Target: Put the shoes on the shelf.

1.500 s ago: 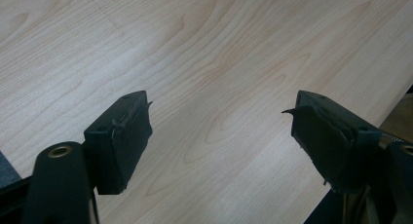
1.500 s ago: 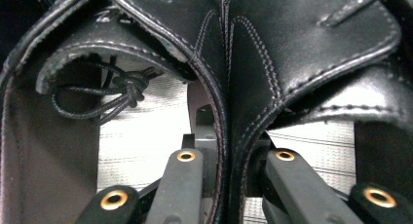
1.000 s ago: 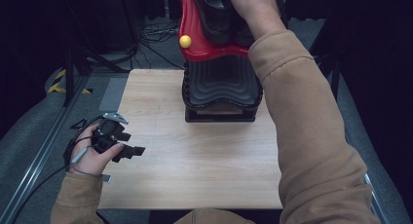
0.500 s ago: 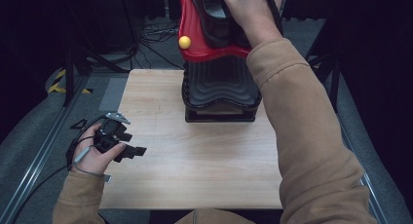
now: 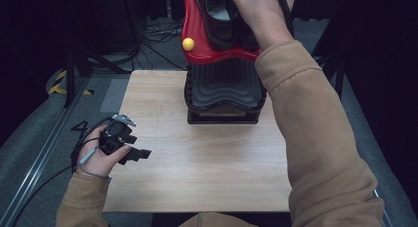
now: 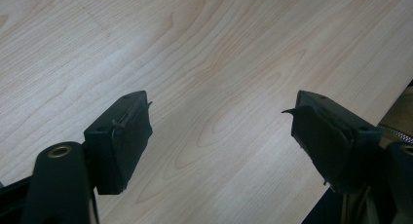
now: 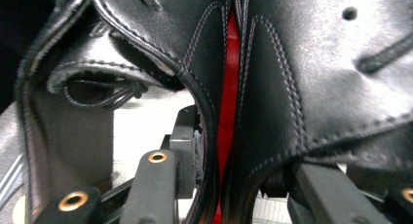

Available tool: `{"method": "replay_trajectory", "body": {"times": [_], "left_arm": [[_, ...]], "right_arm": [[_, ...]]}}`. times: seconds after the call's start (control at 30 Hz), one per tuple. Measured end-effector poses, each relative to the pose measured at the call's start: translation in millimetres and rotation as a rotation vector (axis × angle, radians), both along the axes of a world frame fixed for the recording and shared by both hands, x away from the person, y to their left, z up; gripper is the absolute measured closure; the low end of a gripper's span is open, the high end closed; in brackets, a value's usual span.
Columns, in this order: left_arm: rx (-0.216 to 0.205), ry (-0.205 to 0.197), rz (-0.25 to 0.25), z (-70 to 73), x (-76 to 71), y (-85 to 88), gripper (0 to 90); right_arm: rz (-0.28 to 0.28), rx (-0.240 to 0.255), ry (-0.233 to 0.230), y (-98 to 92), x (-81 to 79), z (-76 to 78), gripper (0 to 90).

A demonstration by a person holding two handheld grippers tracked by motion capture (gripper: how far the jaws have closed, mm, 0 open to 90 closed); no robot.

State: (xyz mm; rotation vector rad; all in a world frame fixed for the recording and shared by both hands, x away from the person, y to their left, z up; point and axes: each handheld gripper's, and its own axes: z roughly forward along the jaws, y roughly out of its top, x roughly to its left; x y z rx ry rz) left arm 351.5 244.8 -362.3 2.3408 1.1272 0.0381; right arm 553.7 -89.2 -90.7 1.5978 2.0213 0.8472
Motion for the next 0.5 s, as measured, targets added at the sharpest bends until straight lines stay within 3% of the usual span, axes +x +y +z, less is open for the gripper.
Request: {"method": "replay_trajectory", "body": {"times": [0.27, 0.5], "left_arm": [[0.006, -0.002, -0.004, 0.6, -1.9, -2.6, 22.8], [0.012, -0.008, -0.009, 3.8, -4.6, -6.2, 22.7]], "right_arm": [[0.021, 0.063, -0.006, -17.1, -19.5, 18.7, 63.3], [0.056, 0.062, -0.042, -48.0, -46.2, 34.9, 59.7]]}}
